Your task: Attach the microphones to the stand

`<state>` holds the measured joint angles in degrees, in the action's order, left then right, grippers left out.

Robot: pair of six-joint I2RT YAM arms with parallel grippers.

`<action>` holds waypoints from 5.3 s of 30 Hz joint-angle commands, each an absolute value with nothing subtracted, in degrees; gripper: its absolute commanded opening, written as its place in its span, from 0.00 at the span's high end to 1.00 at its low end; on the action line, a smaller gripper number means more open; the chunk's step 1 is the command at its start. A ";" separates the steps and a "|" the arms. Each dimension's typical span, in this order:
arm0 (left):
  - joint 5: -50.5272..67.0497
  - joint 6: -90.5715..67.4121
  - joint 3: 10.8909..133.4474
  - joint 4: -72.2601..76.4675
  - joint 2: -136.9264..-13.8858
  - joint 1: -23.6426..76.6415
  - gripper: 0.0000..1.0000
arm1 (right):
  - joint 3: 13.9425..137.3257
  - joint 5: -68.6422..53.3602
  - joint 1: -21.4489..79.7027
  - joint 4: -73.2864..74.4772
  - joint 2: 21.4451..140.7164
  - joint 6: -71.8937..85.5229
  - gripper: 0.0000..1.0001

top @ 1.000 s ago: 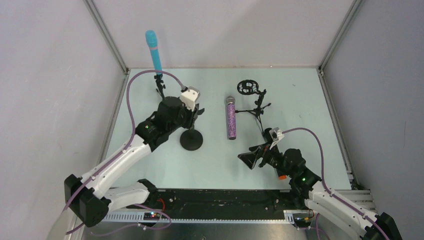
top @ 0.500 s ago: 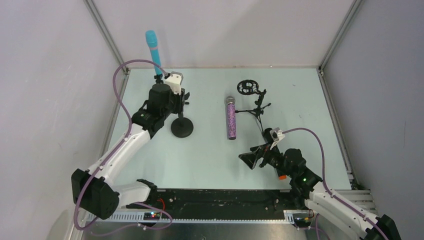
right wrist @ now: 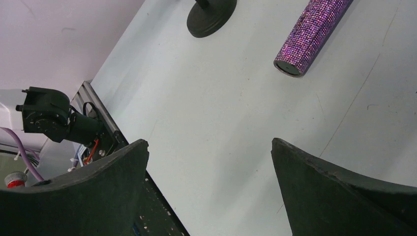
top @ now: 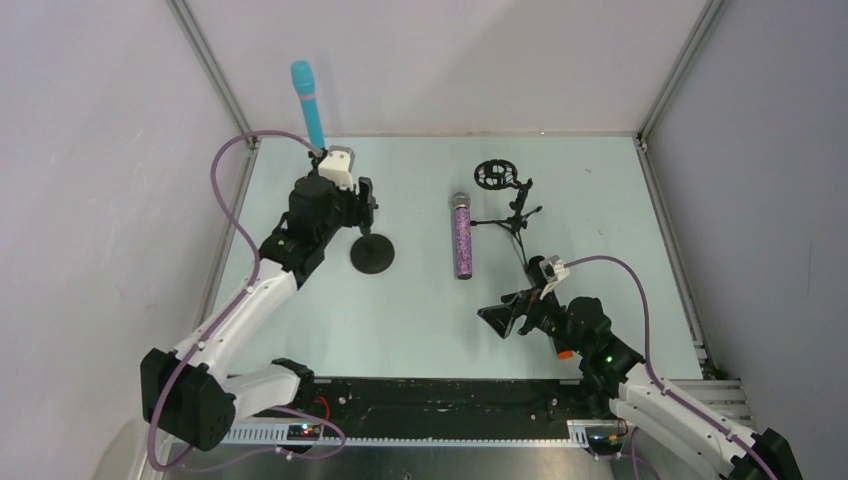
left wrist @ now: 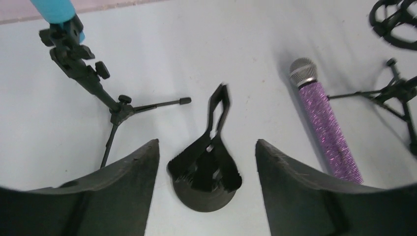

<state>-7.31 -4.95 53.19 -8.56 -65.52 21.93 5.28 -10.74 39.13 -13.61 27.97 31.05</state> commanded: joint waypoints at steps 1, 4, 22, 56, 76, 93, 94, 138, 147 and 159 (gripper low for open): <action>-7.80 -5.11 52.88 -3.30 -61.79 21.64 0.22 | 7.20 -9.20 38.90 -14.65 28.10 31.25 0.00; -8.29 -5.20 51.72 -3.16 -58.79 21.65 0.08 | 7.60 -9.53 38.87 -14.98 28.74 30.98 0.00; 10.56 -13.20 41.69 -3.62 -37.80 21.70 0.00 | 24.27 -7.28 37.09 -7.77 31.87 19.26 0.04; 28.80 -27.78 24.42 -10.10 -25.35 21.89 0.00 | 55.75 -20.72 9.44 5.99 73.04 7.60 0.01; 28.74 -18.96 29.43 -19.18 -15.47 21.98 0.00 | 61.96 -21.79 9.77 -8.22 90.86 9.64 0.26; 29.43 -18.46 29.62 -19.86 -19.61 21.97 0.00 | 61.94 -20.88 12.54 -10.21 85.25 8.90 0.74; 29.37 -18.46 29.62 -19.86 -19.56 21.97 0.00 | 61.95 -20.38 12.87 -10.20 84.40 8.62 0.73; 28.18 -18.70 29.53 -19.93 -18.93 22.46 0.00 | 71.12 -29.09 18.45 -2.41 55.52 14.35 0.96; 27.28 -18.81 29.52 -19.95 -18.94 22.48 0.00 | 71.15 -40.23 26.05 3.67 57.03 16.33 0.96; 27.22 -18.45 29.53 -20.19 -18.96 22.43 0.00 | 71.17 -46.62 36.15 1.26 67.20 9.62 0.97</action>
